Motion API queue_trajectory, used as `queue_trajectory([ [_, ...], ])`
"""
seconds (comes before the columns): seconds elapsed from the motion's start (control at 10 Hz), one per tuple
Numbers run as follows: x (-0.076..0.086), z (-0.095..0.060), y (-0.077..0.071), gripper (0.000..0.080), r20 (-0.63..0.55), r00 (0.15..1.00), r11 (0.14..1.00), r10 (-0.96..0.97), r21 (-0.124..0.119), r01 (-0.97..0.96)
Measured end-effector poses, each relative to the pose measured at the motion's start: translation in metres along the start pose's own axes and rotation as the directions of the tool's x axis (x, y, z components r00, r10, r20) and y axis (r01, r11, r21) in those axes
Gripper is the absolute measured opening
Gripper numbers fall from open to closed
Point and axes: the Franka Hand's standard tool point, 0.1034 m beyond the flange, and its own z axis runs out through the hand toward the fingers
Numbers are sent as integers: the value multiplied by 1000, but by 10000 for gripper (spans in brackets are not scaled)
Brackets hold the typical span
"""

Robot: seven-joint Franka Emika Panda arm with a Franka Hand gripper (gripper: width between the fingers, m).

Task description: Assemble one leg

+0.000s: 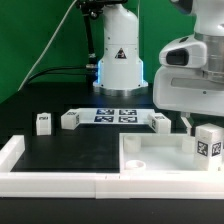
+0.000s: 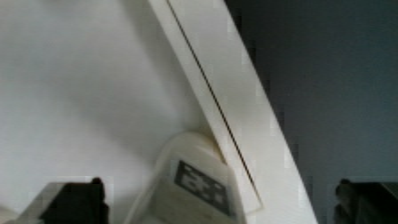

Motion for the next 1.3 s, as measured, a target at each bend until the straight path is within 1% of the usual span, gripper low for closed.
queue_trajectory([
  [0.1,1,-1,0,649,-7,996,996,-93,1,93],
  [0.2,2,0,2,649,-9,974,974,-227,-6,227],
  [0.3,3,0,4,649,-7,948,948,-318,-6,318],
  [0.4,4,0,7,649,-6,912,912,-410,-14,410],
  [0.5,4,0,7,649,-4,864,864,-503,-16,503],
  [0.6,4,0,8,649,-2,802,802,-597,-17,597],
  [0.7,4,0,8,649,2,763,763,-646,-20,646],
  [0.8,5,0,10,649,11,668,668,-744,-31,744],
  [0.9,6,0,13,649,28,531,530,-847,-43,847],
  [1.0,6,0,14,649,33,481,479,-876,-44,877],
  [1.1,6,0,15,649,35,459,457,-888,-43,888],
  [1.2,6,0,15,621,34,466,465,-884,-43,884],
  [1.3,7,0,15,621,34,467,465,-884,-43,884],
])
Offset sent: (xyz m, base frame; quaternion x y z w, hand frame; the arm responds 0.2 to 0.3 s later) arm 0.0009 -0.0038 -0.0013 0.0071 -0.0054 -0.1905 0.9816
